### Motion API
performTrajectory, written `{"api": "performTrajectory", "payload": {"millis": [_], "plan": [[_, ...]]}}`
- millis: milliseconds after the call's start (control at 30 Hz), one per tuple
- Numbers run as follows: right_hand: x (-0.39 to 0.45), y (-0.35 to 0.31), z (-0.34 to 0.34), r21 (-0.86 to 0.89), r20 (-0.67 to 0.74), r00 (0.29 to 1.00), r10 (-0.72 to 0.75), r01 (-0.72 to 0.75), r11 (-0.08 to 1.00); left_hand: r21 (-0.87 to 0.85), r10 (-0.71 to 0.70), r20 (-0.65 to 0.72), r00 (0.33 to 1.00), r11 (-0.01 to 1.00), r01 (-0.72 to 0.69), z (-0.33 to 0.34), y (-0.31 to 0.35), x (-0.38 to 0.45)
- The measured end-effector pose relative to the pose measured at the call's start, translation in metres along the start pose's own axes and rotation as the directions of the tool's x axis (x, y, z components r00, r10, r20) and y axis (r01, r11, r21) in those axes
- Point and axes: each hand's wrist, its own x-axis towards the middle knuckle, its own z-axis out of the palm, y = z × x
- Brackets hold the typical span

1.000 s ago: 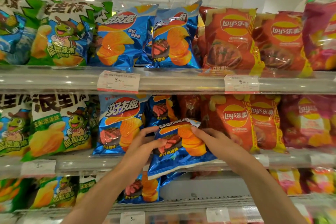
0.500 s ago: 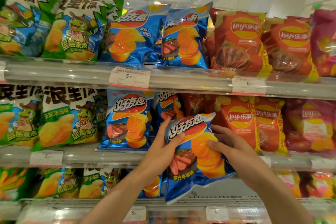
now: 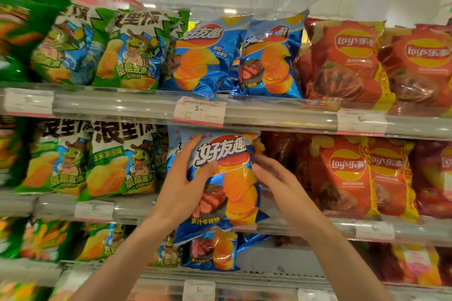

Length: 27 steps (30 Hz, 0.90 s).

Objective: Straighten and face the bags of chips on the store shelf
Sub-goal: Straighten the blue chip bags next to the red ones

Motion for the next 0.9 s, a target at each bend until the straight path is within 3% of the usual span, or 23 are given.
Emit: {"api": "performTrajectory", "payload": {"millis": [133,233,433,567,733,900], "plan": [[0.053,0.017,-0.004,-0.399,-0.177,0.979,-0.101,0.023,0.917,0.072,0.005,-0.04,0.999,0.997,-0.002,-0.02,-0.005,0.003],[0.103,0.05,-0.021,-0.577,-0.241,0.967,-0.088,-0.069,0.814,0.074,0.004,-0.063,0.998,0.997,0.0,-0.026,-0.009,0.003],[0.126,0.073,-0.024,-0.551,-0.17,0.985,0.027,-0.118,0.826,0.078,-0.022,-0.073,0.997,0.997,0.028,-0.03,-0.015,0.005],[0.141,0.1,-0.034,-0.618,-0.25,0.967,-0.051,-0.119,0.777,0.083,0.012,-0.089,0.996,0.997,-0.005,-0.028,-0.019,0.007],[0.111,0.063,-0.02,-0.712,-0.319,0.936,-0.147,-0.135,0.689,0.065,-0.003,-0.075,0.997,0.998,0.008,-0.026,-0.021,0.011],[0.086,0.043,-0.012,-0.738,-0.472,0.844,-0.253,-0.222,0.637,0.052,0.003,-0.063,0.998,0.999,0.0,-0.027,-0.025,0.014]]}}
